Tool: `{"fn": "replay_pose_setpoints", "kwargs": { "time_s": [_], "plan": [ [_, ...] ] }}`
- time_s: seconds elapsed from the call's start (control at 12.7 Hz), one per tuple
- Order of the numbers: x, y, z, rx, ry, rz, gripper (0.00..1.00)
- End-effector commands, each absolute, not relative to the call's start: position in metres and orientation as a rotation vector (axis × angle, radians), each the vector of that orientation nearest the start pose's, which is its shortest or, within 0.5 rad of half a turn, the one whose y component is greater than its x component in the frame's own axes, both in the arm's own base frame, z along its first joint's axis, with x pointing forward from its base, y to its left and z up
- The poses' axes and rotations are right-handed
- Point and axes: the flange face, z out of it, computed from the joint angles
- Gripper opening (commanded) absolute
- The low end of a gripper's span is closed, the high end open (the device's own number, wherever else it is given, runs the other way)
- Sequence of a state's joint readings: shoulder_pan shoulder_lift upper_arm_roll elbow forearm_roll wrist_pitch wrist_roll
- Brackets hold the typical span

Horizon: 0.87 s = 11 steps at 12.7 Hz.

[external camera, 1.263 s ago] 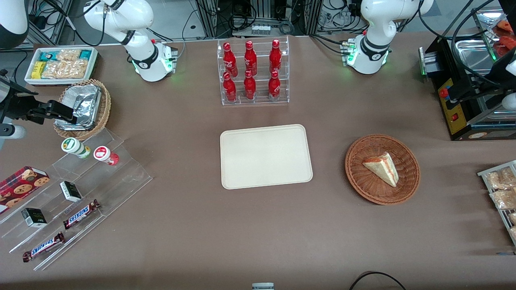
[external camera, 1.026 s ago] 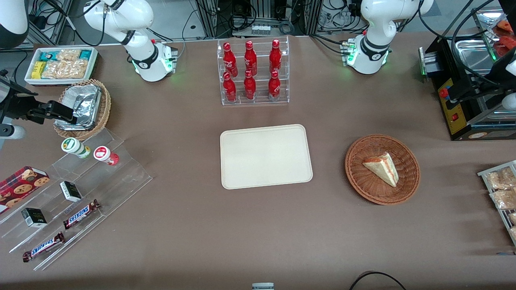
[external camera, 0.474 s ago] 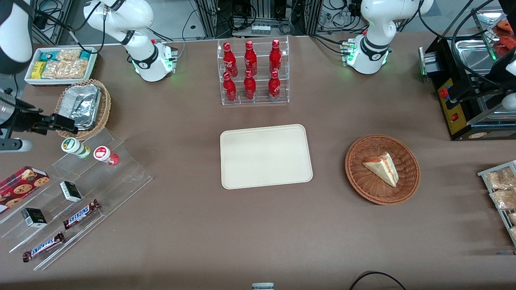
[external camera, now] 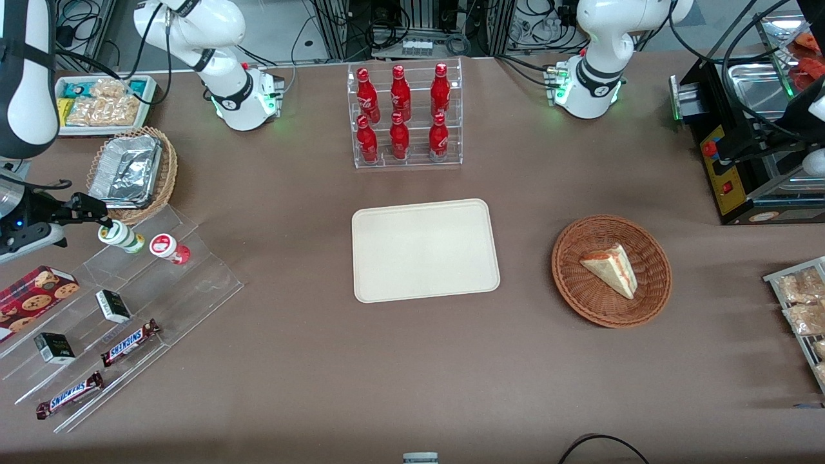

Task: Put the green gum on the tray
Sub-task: 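Move the right gripper down toward the green-lidded gum tub on the stand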

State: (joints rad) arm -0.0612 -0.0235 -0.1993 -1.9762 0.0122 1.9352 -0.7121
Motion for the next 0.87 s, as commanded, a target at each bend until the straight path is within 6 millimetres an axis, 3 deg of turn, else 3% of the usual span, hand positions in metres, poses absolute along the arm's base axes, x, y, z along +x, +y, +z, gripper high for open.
{"fn": "replay_pose_setpoints", "kwargs": {
  "time_s": [0.0, 0.32, 0.79],
  "plan": [
    [0.498, -0.143, 0.467, -3.008, -0.820, -0.054, 1.00],
    [0.478, -0.160, 0.434, -3.012, -0.886, -0.150, 1.00],
    [0.468, -0.161, 0.399, -3.025, -0.849, -0.194, 1.00]
  ]
}}
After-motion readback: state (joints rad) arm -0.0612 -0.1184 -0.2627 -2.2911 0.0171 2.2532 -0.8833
